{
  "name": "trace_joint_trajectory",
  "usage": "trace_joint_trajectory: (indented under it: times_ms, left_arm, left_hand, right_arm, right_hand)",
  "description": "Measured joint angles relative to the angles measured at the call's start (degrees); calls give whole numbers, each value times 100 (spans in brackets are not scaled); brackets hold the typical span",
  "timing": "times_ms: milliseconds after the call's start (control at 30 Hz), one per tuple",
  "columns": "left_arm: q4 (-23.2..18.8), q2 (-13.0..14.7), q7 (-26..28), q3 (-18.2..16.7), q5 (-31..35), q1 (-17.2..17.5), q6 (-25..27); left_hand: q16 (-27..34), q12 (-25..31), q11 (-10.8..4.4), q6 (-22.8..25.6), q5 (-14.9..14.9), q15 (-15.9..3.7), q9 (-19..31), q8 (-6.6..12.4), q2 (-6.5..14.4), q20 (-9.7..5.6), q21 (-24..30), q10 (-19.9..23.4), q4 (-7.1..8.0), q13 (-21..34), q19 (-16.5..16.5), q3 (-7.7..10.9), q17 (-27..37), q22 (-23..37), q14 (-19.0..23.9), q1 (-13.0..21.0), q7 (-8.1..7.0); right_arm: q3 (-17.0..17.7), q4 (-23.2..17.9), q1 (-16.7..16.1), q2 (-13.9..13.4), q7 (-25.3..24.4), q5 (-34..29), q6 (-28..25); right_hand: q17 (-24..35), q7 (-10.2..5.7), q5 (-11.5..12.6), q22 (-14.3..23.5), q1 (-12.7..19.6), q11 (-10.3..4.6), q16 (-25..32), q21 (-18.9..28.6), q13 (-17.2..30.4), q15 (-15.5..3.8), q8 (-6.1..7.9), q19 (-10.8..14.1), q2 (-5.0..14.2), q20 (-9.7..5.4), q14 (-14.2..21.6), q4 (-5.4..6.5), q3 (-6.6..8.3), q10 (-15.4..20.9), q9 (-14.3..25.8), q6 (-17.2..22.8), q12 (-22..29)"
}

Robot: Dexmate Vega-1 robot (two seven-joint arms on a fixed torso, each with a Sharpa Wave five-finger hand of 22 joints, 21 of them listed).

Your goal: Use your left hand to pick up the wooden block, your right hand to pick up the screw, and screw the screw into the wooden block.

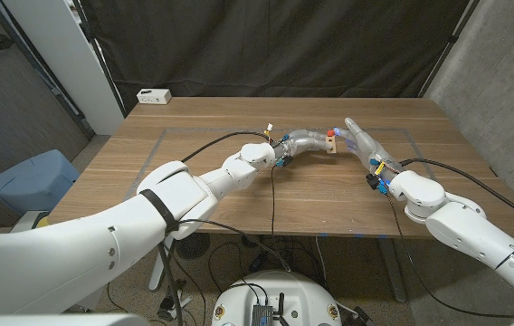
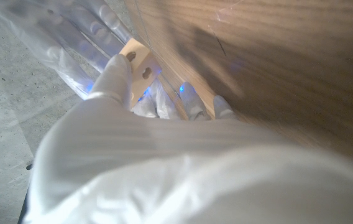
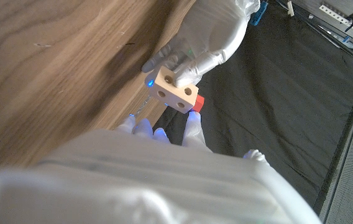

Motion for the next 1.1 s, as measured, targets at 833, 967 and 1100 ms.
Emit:
trace_joint_trajectory:
  times_ms: [833,967,1100]
  left_arm:
    - [-32,12,-59,-20,-5,56,-160]
    - [-43,12,-66,-22,3,64,-195]
    - [-45,12,-76,-23,8,66,-217]
  left_hand:
    - [0,-5,19,3,-16,0,-3,-21,40,0,0,26,0,0,0,0,-2,0,0,-67,10]
    - [0,-12,19,2,28,0,-9,-22,40,0,0,25,0,9,0,0,-1,0,0,-67,12]
    - [0,-16,20,8,28,0,-8,-23,40,0,0,24,0,9,0,0,-1,0,0,-67,17]
  right_arm:
    - [17,-293,-199,-57,-56,-87,2]
    - [17,-329,-227,-65,-51,-98,8]
    - [18,-358,-249,-73,-51,-109,18]
  right_hand:
    - [0,0,0,0,0,0,0,0,0,0,26,0,0,0,0,1,-1,0,-3,0,0]
    - [0,0,0,0,0,0,0,0,0,0,54,0,0,0,0,25,-25,0,14,2,0]
    - [0,0,0,0,0,0,0,0,0,0,55,0,0,0,0,25,-25,0,14,2,0]
